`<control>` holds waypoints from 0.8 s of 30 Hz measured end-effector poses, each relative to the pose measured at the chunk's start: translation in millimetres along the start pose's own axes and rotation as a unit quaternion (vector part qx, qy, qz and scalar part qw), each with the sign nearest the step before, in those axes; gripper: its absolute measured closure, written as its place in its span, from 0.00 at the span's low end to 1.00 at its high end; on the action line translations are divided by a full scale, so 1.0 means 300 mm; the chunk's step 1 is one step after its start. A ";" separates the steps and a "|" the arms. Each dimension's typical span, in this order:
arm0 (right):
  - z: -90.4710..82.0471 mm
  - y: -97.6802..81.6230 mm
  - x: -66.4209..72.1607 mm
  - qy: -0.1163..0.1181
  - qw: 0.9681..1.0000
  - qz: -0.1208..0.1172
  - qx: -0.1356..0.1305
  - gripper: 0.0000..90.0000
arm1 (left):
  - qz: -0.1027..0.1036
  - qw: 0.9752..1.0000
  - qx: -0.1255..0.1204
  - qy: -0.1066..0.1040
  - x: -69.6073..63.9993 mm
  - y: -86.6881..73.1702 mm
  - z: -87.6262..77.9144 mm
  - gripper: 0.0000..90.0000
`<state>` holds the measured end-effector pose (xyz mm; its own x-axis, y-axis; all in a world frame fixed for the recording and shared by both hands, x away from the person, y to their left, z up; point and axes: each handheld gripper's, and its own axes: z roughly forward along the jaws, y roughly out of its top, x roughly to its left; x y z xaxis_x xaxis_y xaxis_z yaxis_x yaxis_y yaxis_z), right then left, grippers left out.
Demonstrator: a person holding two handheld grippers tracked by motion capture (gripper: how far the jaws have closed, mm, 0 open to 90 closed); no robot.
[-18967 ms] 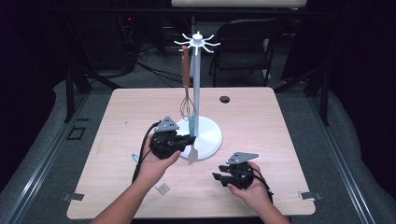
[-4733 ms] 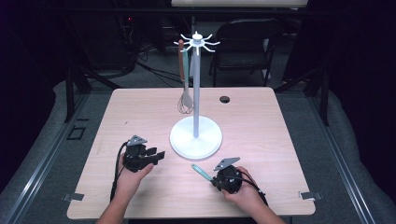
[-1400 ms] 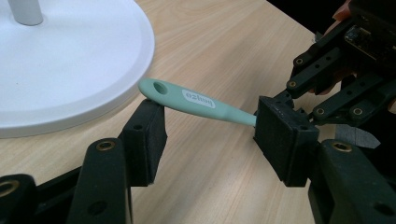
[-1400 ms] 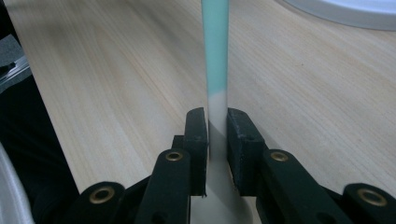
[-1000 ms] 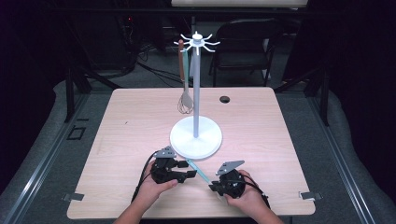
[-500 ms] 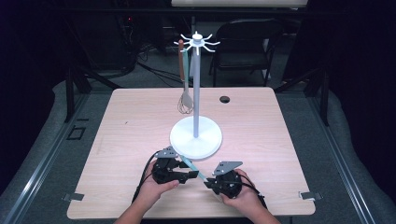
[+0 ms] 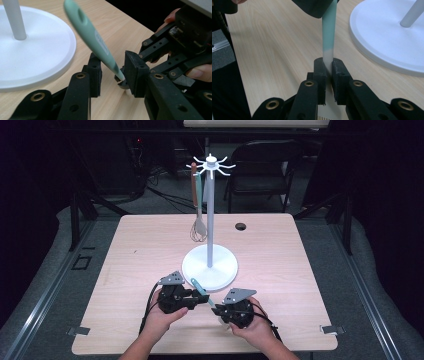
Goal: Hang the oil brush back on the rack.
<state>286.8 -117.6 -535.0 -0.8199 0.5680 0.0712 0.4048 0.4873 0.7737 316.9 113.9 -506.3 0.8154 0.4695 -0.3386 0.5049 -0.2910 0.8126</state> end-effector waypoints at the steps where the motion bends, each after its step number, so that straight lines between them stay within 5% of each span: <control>1: 0.003 0.004 0.000 0.000 1.000 0.002 -0.005 0.92 | 0.002 1.000 -0.002 0.000 -0.006 0.003 -0.001 0.77; 8: 0.020 -0.007 0.003 -0.001 1.000 -0.003 -0.009 0.95 | 0.022 1.000 0.021 -0.002 -0.029 -0.006 0.030 0.82; 24: 0.028 -0.023 0.003 0.001 1.000 0.007 -0.011 0.95 | 0.003 0.999 0.035 0.002 -0.027 -0.037 0.082 0.88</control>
<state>286.6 -114.9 -545.4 -0.8156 0.5725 0.0834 0.4067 0.4648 0.7865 311.7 92.7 -524.3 0.8177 0.4702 -0.3321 0.5188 -0.3521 0.7790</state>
